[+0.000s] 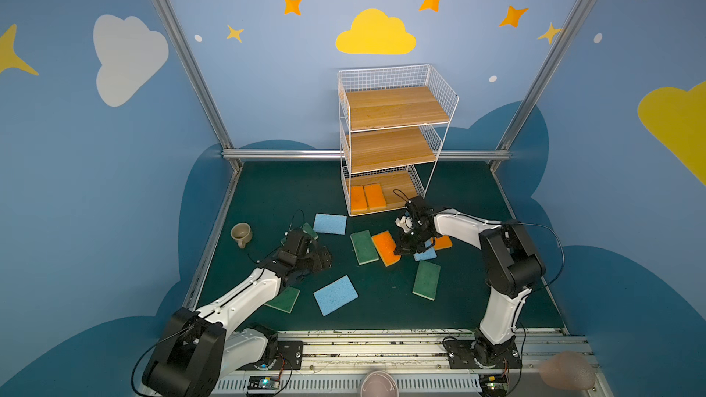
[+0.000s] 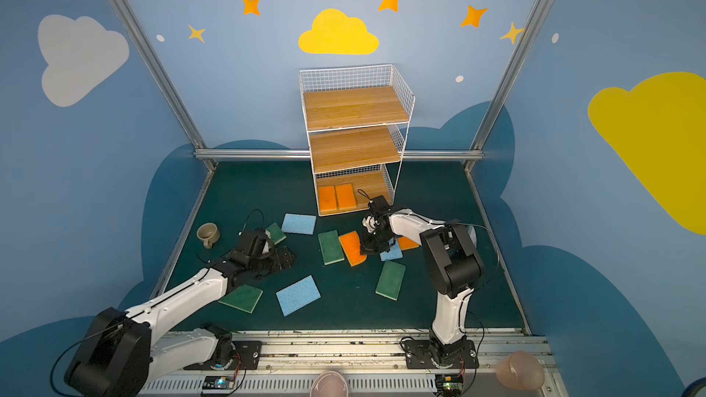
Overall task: Arrange cleaning sponges on a shelf
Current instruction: Pick up the cleaning sponge at the center of the table, then place the cleaning sponge at the shelf.
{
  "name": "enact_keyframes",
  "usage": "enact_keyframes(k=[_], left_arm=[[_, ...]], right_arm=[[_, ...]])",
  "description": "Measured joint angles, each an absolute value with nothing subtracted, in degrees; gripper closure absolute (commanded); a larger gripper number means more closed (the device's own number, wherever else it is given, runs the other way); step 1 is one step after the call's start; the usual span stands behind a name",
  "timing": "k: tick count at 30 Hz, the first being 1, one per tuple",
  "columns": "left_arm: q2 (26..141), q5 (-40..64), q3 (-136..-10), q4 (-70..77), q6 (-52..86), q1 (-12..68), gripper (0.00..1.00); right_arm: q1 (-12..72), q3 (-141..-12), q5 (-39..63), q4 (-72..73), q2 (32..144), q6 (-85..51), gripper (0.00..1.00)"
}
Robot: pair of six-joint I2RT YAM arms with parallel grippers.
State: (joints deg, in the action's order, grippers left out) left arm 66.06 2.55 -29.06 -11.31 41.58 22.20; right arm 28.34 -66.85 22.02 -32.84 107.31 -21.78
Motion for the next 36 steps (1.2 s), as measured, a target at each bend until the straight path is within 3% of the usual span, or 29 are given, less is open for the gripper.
enact_keyframes(k=[14,22,36], left_arm=[[63.3,1.3,-27.9,-13.0,41.5,22.2,0.02],[62.3,0.0,-27.9,-14.1,40.8,22.2,0.02],[62.9,-0.2,-27.8,-14.1,40.2,22.2,0.02]], right_arm=[[24.9,-65.4,22.9,-31.7,99.8,-22.4,1.00],[23.4,-65.6,18.0,-27.9,98.1,-24.2,1.00],[18.4,-67.6,14.4,-15.8,102.9,-28.6,1.00]])
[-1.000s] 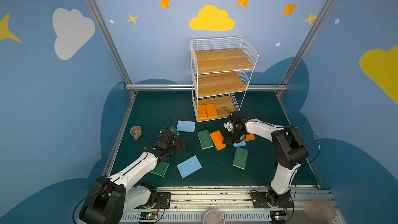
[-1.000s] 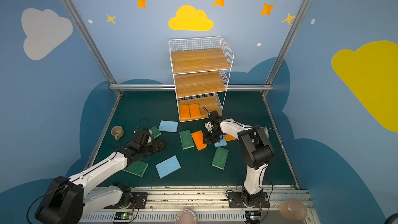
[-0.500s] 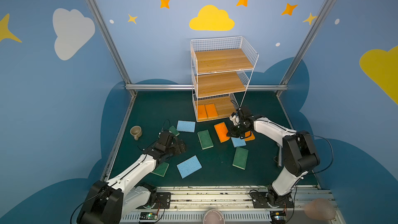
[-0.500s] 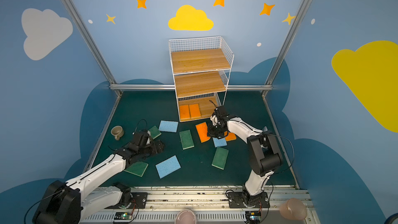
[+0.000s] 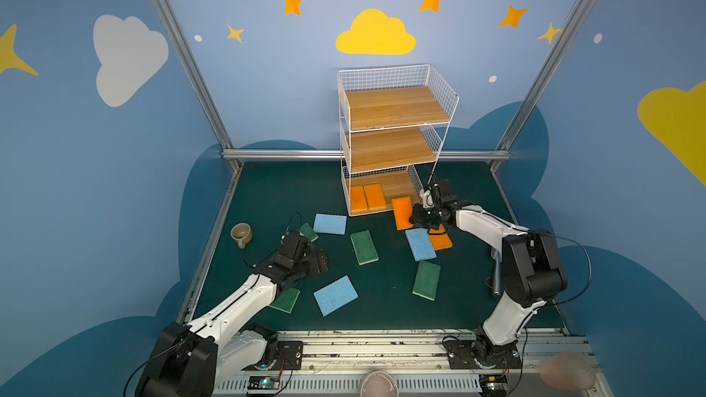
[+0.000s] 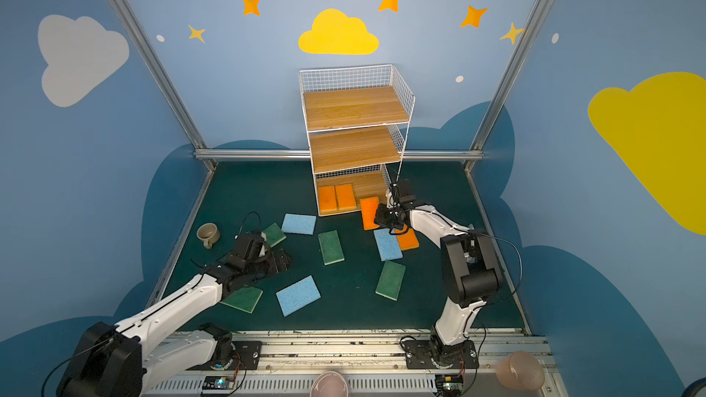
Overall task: Arrange cleaning sponges on a shelf
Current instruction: Place the cleaning sponge at the shelf.
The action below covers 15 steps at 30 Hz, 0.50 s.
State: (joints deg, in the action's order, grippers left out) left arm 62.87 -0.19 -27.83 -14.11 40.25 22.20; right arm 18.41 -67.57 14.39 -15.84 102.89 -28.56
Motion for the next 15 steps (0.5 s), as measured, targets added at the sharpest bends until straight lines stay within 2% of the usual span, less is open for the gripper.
enact_keyframes(k=[15], left_arm=[[67.1,-0.2,-27.9,-10.9,40.1,22.2,0.02]], right_arm=[[17.2,-71.8,14.4,-10.0,111.0,-30.5,1.00]])
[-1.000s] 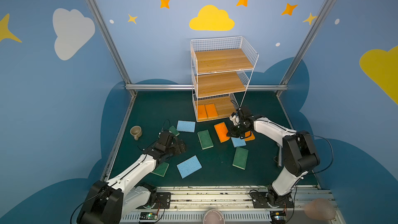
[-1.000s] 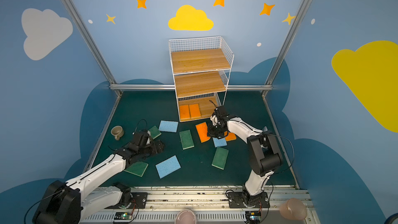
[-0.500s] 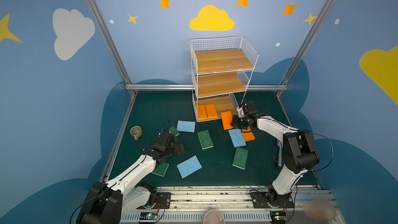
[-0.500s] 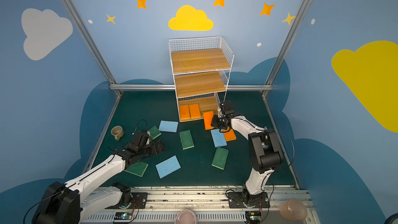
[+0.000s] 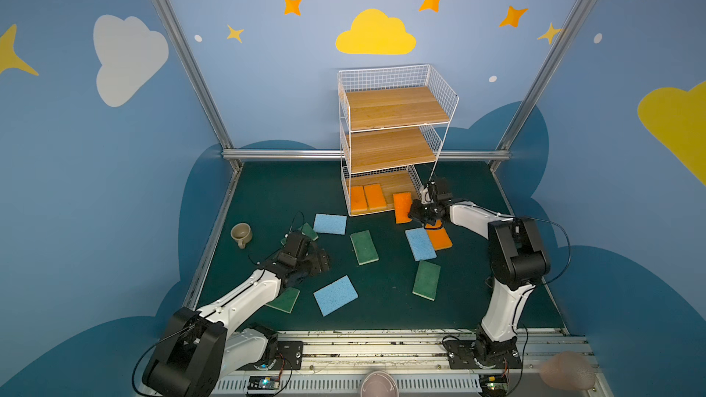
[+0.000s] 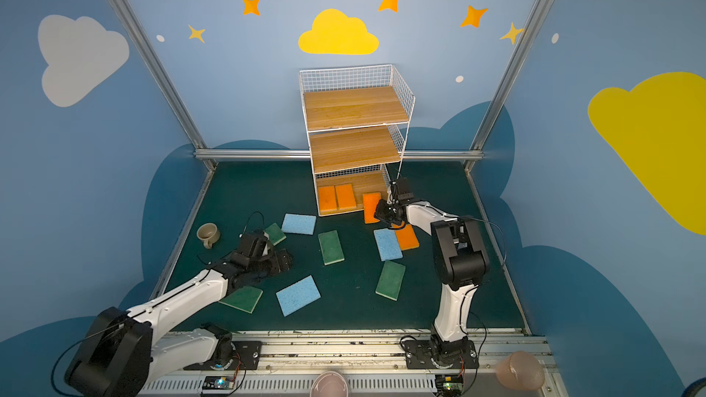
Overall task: Arrange cleaning sponges on a shelf
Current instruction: Place the cleaning sponge at the shelf.
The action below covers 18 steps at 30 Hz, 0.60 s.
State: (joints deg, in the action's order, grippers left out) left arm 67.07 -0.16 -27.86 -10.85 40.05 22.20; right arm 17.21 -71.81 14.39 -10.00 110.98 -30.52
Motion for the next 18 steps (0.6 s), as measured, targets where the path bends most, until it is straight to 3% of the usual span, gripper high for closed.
enact_keyframes(k=[3,9,12,18], left_arm=[[67.1,-0.2,-27.9,-10.5,40.0,22.2,0.02],[67.1,-0.2,-28.1,-10.4,39.8,22.2,0.02],[67.2,-0.2,-28.1,-10.3,39.8,22.2,0.02],[67.4,-0.1,-28.3,-10.3,39.8,22.2,0.02]], right_arm=[[17.2,-73.2,15.5,-9.5,112.5,-31.0,0.97],[17.3,-74.1,17.5,-9.6,113.5,-31.6,0.62],[17.3,-74.2,18.3,-9.2,113.7,-31.4,0.54],[17.3,-74.2,19.2,-8.9,113.7,-31.1,0.49]])
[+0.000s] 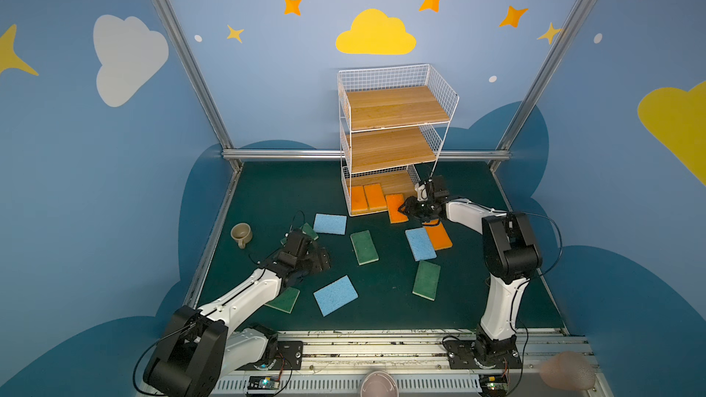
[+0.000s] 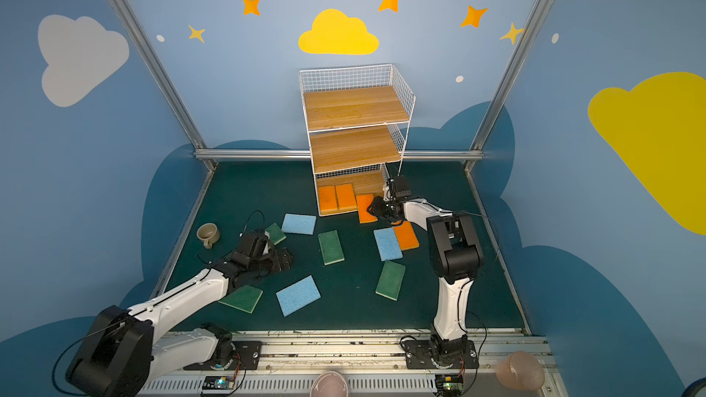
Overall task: Arrange cleaning sponges on a shelf
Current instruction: Place the cleaning sponge at the shelf, then move the cleaning sponge to the shelf.
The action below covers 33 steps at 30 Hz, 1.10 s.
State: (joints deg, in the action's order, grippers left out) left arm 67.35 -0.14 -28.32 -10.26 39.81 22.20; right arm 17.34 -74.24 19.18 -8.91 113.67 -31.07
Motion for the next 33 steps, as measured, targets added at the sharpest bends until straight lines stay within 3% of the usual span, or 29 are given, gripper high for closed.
enact_keyframes(k=[8,18,27,33], left_arm=[[66.1,-0.1,-28.4,-10.3,39.8,22.2,0.02],[64.8,0.1,-27.7,-10.3,39.9,22.2,0.02],[64.8,0.1,-27.5,-10.2,39.9,22.2,0.02],[64.9,0.1,-27.5,-10.3,39.8,22.2,0.02]], right_arm=[[17.5,-71.3,19.2,-8.7,112.4,-31.0,0.57],[17.5,-68.8,19.4,-8.2,112.4,-31.7,0.61],[17.5,-68.7,19.6,-6.7,112.6,-33.3,0.83],[17.5,-68.7,19.4,-6.0,112.6,-34.2,0.92]])
